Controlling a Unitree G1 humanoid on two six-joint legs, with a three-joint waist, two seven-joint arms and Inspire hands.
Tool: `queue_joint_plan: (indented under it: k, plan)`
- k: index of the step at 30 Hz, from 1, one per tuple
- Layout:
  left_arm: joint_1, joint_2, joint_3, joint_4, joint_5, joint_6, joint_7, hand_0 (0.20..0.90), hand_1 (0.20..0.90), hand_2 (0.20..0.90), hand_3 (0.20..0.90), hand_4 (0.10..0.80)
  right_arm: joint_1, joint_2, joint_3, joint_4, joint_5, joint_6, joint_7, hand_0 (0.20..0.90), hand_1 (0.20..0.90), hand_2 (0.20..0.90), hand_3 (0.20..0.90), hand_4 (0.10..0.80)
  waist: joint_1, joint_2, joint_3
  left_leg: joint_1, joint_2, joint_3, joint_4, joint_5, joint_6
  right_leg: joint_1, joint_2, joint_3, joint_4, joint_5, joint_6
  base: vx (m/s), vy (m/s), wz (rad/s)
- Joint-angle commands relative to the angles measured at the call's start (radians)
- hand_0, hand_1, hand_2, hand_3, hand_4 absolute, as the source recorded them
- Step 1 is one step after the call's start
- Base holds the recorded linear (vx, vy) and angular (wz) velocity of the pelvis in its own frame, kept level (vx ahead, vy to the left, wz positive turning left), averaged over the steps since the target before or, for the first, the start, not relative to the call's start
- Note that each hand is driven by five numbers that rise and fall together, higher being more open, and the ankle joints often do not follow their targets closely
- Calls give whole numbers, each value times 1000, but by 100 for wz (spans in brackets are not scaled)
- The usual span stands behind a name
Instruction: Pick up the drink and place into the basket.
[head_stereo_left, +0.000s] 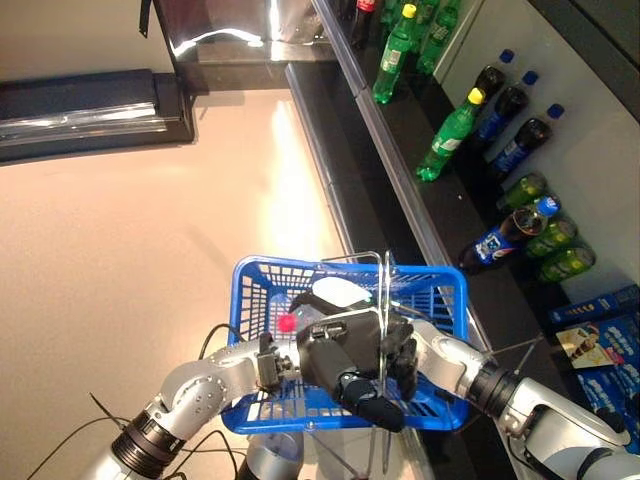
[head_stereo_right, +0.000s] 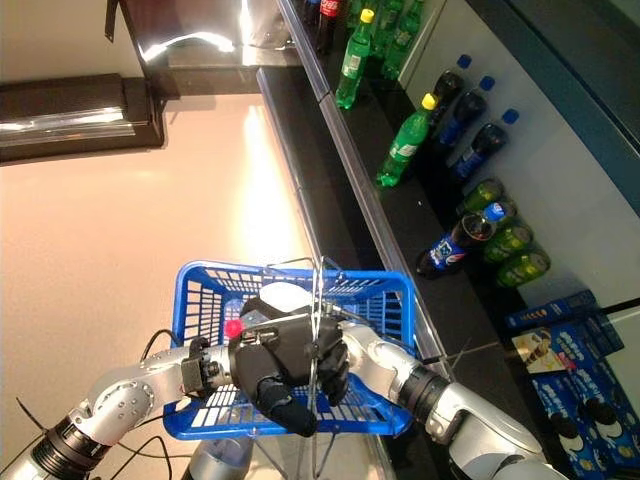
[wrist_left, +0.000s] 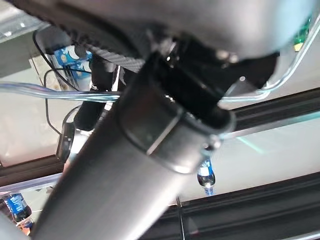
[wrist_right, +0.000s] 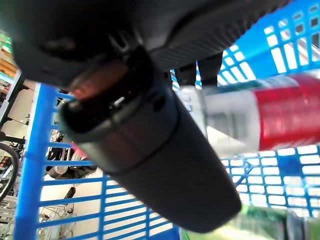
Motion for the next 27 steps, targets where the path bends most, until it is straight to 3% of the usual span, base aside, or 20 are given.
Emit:
queue_joint_plan:
  k: [1,20,27]
  plan:
    - [-147,-218,-34,-242,-221,-160,-182,300,300,300,200,100,-116,30,1,-20,-2,-44,-86,900,900,900,900,800,15,7,-165,47,-5,-79,-37,-63,-3,-13,43,51,53,-7,-41,0,0,0]
    - [-147,-213,-11,-253,-216,-187,-162,300,300,300,200,100,-96,34,-13,-31,21,-30,-88,900,900,900,900,800,13,3,-164,43,-1,-77,-37,-63,-4,-18,45,56,51,-5,-42,0,0,0]
    - [-136,-206,11,-248,-207,-259,-113,300,300,300,200,100,-49,32,-73,-45,116,-37,-122,900,900,900,900,800,3,8,-166,46,-2,-71,-37,-62,-3,-22,44,61,55,-5,-42,0,5,0]
